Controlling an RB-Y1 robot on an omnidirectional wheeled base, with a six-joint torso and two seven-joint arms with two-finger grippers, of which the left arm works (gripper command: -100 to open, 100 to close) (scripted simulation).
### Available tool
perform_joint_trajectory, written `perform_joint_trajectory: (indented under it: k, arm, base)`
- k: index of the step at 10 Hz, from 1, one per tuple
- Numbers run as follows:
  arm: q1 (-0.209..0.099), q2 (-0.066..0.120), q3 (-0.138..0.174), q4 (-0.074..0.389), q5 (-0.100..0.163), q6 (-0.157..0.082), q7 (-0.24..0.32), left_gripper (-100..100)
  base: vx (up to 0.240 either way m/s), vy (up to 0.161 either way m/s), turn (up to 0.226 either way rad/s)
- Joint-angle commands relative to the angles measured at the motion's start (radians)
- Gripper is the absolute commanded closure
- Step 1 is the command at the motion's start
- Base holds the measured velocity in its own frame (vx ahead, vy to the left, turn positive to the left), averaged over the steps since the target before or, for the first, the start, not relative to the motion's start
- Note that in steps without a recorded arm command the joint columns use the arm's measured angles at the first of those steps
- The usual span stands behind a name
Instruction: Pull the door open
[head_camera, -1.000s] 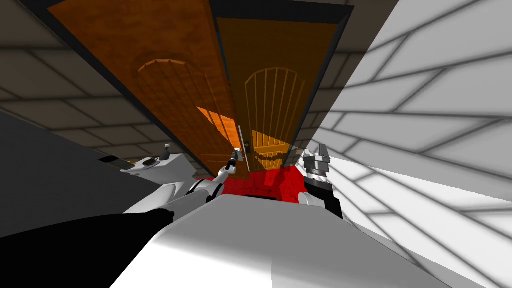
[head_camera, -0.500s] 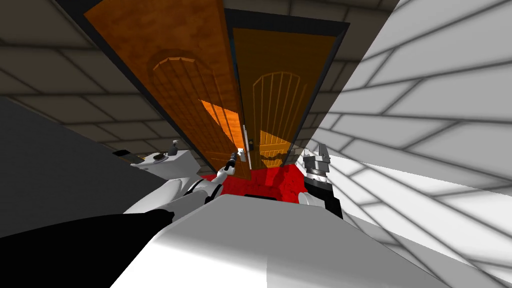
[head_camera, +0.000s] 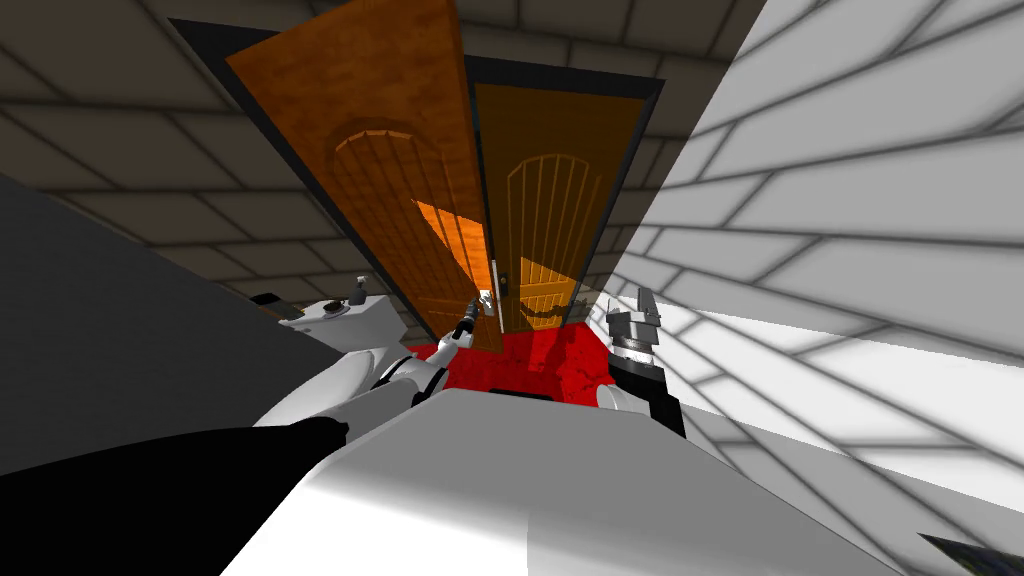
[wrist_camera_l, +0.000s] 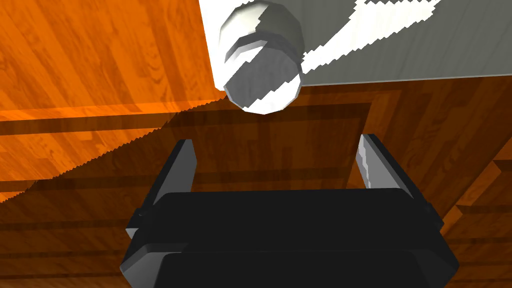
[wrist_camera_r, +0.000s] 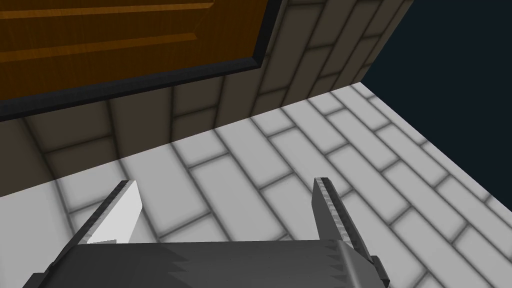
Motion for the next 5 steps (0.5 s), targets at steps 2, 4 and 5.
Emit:
perform_joint_trajectory:
  k: [2,4,5]
  arm:
    - [-0.009,-0.008,-0.028,-0.019,-0.01,0.007,0.018,-100]
    - [-0.013,-0.011,-0.038,-0.024,-0.014,0.008,0.024,-100]
    - [-0.013,-0.011,-0.038,-0.021,-0.014,0.008,0.024,-100]
  base:
    - [-0.242,0.063,-0.062]
    - [-0.193,0.028,-0.032]
    - [-0.048,0.026,0.005]
